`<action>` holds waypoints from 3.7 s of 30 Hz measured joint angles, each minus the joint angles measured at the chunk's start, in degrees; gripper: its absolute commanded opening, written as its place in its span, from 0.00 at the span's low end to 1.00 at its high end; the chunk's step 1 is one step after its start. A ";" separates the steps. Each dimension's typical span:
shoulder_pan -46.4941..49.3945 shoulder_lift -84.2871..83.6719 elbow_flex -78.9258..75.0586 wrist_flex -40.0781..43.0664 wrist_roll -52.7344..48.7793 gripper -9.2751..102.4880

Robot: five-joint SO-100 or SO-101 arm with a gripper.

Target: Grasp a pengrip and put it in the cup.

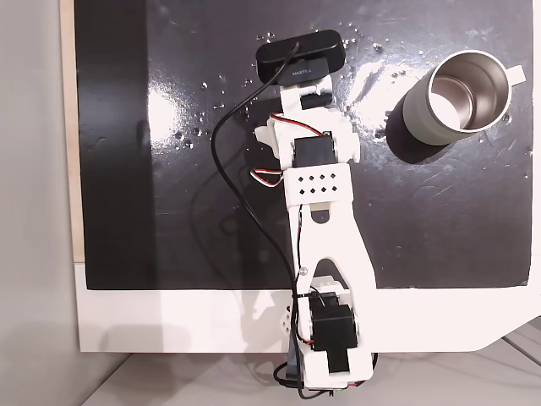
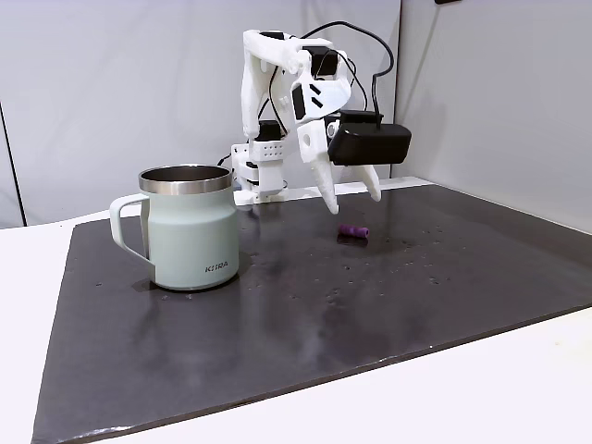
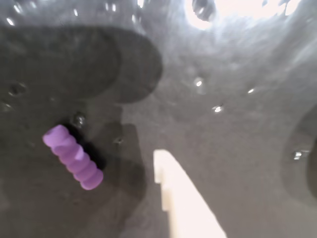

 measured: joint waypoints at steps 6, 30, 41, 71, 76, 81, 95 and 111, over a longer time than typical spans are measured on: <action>-0.26 -2.72 6.15 -7.47 -0.35 0.40; -3.96 -1.76 23.55 -24.61 3.52 0.16; -4.39 -0.53 25.05 -24.70 4.13 0.08; 21.27 62.67 12.57 6.24 7.38 0.08; 27.86 60.12 4.39 2.72 12.74 0.08; 31.99 56.87 -0.70 -0.97 16.96 0.08; 37.27 33.40 -8.96 -10.63 36.47 0.08; 37.44 15.56 -6.59 -28.12 42.45 0.08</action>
